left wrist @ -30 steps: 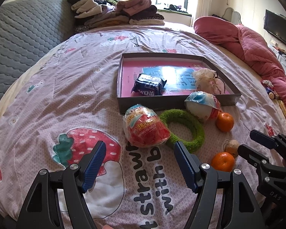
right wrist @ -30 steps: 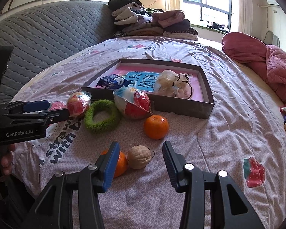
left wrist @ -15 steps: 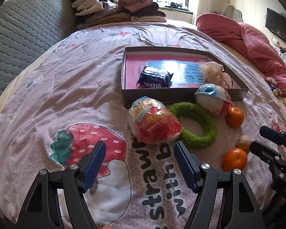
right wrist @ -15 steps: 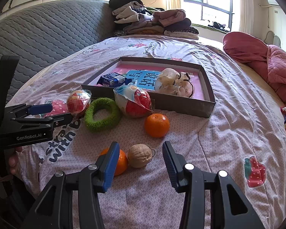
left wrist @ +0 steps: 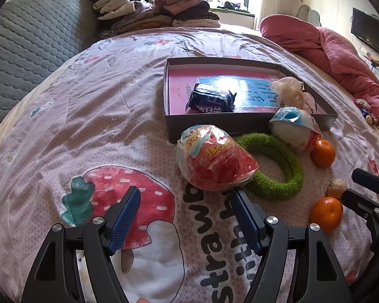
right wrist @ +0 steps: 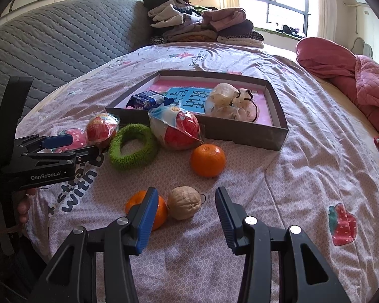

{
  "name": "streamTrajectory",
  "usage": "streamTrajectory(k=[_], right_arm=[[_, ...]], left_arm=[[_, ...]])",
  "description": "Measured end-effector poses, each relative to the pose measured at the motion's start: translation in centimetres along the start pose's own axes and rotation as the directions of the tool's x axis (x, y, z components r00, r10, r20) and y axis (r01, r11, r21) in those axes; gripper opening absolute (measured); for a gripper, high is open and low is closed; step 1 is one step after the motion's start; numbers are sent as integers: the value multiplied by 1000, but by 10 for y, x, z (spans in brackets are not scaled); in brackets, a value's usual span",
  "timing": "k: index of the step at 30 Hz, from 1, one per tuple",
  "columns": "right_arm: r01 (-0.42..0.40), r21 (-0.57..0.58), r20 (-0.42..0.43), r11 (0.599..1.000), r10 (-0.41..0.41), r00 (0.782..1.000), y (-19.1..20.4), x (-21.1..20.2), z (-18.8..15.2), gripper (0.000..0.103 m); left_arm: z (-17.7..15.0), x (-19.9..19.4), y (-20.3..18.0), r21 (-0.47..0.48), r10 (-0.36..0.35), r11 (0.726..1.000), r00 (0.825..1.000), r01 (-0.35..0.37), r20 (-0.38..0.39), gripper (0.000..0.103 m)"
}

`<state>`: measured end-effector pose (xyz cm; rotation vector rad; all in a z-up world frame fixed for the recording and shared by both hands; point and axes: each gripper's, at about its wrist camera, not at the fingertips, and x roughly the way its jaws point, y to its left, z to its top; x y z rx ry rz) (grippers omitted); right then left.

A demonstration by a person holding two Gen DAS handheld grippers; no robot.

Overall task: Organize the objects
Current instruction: 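Move the left tool toward the red-wrapped egg while the right tool approaches the walnut, then close the left tool on the red-wrapped egg while the right tool grips the walnut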

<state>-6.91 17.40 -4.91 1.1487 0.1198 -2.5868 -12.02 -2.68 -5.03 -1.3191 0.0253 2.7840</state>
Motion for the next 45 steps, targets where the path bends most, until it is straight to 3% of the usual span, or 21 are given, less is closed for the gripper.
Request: streamTrajectory(k=[12,20,31,39,45], right_arm=[[1,14,-4,1000,-1,1000,-4,6,0,47],[-3,18,-6,1000,4,1000,-5,7,0,47],[-9,32,-10,999,9,1000,-5,9,1,47],[-29,92,-33,995,32,999,-13,17,2,47],[-84,170,-48,982,93,994,-23,23,1,46]], left_arm=[[14,16,5,-19,-54,998,999,54,1,76],[22,16,3,0,-27,1000,998,27,57,76],[28,28,10,-25,-8,1000,998,9,56,76],[28,32,9,-25,-25,999,998,27,51,76],[29,36,7,-33,-40,999,998,42,47,76]])
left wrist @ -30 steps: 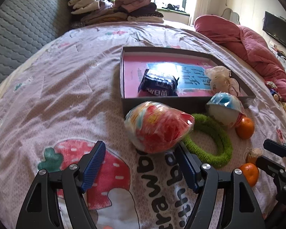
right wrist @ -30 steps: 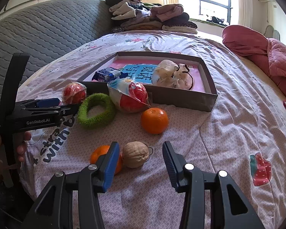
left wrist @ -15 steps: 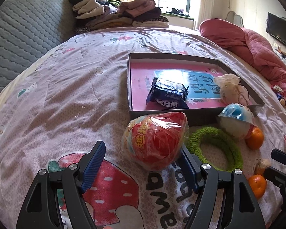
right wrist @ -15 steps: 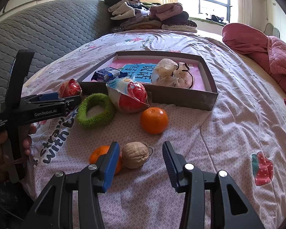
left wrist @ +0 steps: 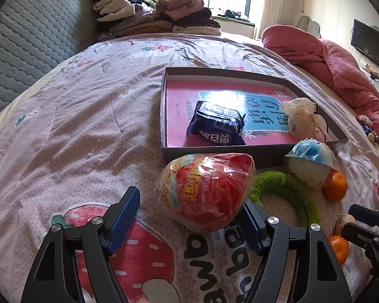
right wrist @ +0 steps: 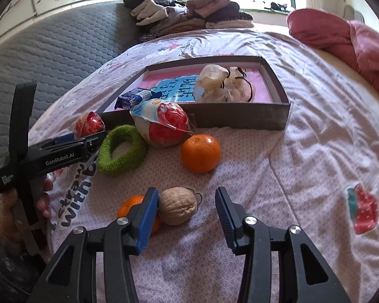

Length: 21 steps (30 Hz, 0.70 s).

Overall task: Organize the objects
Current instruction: 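Close the left tool on the red-wrapped egg while the right tool grips the walnut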

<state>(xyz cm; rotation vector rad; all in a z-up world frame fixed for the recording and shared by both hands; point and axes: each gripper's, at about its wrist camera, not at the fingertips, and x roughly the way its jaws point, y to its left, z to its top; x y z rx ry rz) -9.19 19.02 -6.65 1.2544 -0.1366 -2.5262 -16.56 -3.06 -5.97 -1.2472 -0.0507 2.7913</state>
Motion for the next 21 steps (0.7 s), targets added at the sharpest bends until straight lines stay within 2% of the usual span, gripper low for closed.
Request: streamTrajectory(k=[3,6,11,13,21], right_arm=[[-8,-9,-3,1000,8,1000,2,1,1,42],[-14,-32,-6,999,14,1000,8,3,1,33],[-22,-20,-13,1000,21,1000,6,5,3,32],[-36,-3,-15,999,36,999,3,5,4,32],[-33,-27,5,999,34,999,6,0,3,32]], left_arm=[[1,2,-1,-2,-6,1000,1000,6,-1,74],[2,4,-1,-6,-12,1000,1000,12,-5,71],[2,8,-1,-14,-17,1000,1000,16,-14,66],[2,9,-1,-19,-21,1000,1000,21,-18,58],[2,7,-2,-14,-29,999,1000,28,-7,58]])
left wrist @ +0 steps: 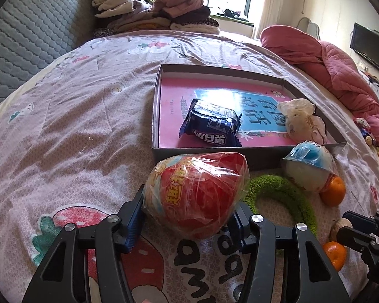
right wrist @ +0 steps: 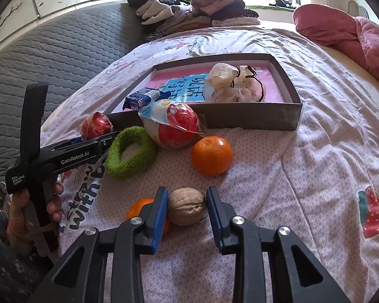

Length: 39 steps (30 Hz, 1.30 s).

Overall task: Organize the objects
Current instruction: 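Close the left tool on the red-wrapped egg while the right tool grips the walnut, then lift and carry the red egg with the left tool while the right carries the walnut over the tray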

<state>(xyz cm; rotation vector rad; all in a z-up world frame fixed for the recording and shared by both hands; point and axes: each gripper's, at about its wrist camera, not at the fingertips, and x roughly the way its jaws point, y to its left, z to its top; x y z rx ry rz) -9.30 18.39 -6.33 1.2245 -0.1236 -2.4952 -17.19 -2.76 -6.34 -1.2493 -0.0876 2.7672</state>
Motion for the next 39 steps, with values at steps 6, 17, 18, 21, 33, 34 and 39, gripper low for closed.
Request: streamTrajectory(k=[6,17,18,21,33,34,39], right_arm=[[20,-36,27,999,-19,999,5,-5,0,32],[31,-53,49,998,-29,998,5,-9,2,32],[32,-55,51,998,-29,998,5,-10,2,32],[39,-65,59,997,-35,998,5,-11,2,32],[52,-85,111,995,-42,993,9,-24,8,32],[52,-86,117,995,-42,992,9,-26,9,32],[62,-96,155,993,-46,987,10,-35,18,32]], left_arm=[[-1,-6,-2,6,-4,1000,1000,4,18,58],[-5,-23,-3,9,-11,1000,999,11,53,58],[-5,-24,-3,7,-13,1000,998,13,56,58],[-6,-31,-4,6,-16,1000,998,16,68,58],[-2,-50,-8,9,-30,1000,993,30,115,58],[-1,-51,-8,9,-35,999,992,35,118,58],[4,-62,-13,17,-46,999,988,44,146,58]])
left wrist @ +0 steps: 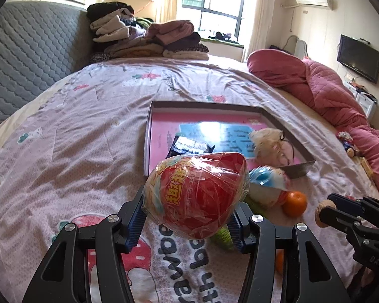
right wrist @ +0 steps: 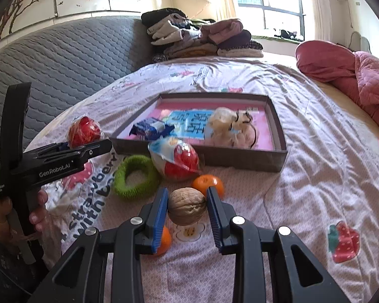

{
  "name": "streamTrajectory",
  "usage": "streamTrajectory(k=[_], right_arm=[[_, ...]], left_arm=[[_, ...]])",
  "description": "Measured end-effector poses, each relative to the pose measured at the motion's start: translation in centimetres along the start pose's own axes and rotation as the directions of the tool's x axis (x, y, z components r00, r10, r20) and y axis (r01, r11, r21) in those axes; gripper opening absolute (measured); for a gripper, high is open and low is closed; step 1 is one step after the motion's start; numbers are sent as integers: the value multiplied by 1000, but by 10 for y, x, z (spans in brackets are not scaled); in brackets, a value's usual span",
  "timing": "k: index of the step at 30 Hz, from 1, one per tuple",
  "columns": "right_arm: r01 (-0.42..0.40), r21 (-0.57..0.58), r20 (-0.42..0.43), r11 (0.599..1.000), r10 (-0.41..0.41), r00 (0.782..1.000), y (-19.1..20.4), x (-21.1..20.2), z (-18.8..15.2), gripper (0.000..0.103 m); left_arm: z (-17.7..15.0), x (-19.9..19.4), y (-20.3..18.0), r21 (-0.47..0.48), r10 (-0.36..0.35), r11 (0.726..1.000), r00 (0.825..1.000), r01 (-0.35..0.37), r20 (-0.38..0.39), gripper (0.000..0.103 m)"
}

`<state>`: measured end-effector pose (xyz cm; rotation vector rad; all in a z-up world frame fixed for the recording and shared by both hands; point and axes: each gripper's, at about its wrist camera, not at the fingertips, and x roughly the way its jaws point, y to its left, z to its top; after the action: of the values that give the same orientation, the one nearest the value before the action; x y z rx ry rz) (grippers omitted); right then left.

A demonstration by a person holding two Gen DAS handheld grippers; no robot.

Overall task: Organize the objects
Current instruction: 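Lift and carry the red egg with the left tool while the right carries the walnut over the tray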

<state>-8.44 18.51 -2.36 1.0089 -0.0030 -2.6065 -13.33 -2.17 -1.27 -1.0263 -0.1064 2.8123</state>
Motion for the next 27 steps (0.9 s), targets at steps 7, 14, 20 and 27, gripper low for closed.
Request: streamTrajectory(k=[7,14,20,27], right_arm=[[14,-32,55,999,-12,998,4,-8,19,32],[26,-50,83,998,-22,996,7,-11,31,32],[34,-54,93,998,-29,995,5,-11,37,32],[45,-55,121,997,-38,992,1,-11,54,32]], left_arm=[[13,-7,-7,4,-6,1000,999,6,33,58],[23,-11,-13,12,-16,1000,998,15,58,58],[33,-14,-21,34,-23,999,996,20,83,58],[46,-14,-31,54,-23,998,994,17,107,58]])
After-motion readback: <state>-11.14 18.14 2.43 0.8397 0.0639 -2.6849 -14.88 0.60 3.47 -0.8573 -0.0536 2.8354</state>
